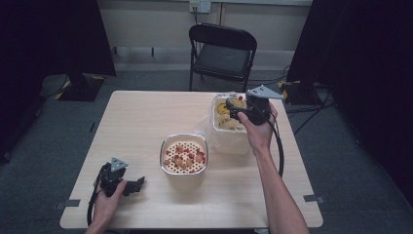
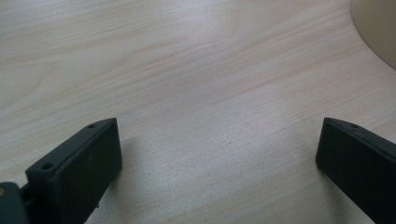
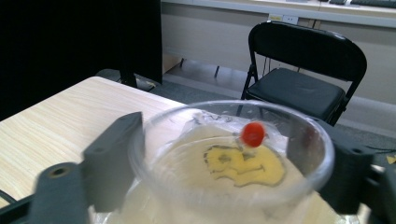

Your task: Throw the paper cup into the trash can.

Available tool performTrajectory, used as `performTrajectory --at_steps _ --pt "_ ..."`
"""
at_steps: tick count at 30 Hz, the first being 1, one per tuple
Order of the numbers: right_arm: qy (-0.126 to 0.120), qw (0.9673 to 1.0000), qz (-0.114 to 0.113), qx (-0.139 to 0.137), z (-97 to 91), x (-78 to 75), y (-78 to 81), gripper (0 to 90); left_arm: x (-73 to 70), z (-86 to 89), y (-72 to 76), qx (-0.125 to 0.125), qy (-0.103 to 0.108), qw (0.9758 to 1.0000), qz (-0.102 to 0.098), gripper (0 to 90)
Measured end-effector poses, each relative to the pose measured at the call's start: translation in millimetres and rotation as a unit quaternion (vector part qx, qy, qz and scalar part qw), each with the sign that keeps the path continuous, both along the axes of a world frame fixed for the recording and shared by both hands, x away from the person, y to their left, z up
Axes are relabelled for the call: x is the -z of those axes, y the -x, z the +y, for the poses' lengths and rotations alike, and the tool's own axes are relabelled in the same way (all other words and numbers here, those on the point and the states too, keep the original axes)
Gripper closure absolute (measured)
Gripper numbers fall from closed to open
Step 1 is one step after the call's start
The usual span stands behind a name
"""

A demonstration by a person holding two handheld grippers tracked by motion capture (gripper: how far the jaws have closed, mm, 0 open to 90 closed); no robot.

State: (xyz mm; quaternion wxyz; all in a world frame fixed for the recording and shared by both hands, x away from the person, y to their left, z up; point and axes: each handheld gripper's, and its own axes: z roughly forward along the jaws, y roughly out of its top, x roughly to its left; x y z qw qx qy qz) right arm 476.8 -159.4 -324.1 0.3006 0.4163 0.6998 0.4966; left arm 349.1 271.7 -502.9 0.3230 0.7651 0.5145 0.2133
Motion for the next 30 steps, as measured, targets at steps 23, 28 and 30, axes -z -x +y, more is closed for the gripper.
performTrajectory --at_steps 23,28,30 --pt "0.003 0.9997 0.019 -0.013 -15.3 0.3 45.2 14.5 0.0 0.0 0.0 0.0 0.0 1.0 0.0 0.0" --pt "0.01 0.9995 0.028 -0.014 -19.4 8.1 67.7 14.5 0.0 0.0 0.0 0.0 0.0 1.0 0.0 0.0" --pt "0.014 0.9993 0.032 -0.015 -21.5 13.7 76.1 14.6 0.1 -0.1 0.0 0.0 0.001 1.0 0.0 0.0"
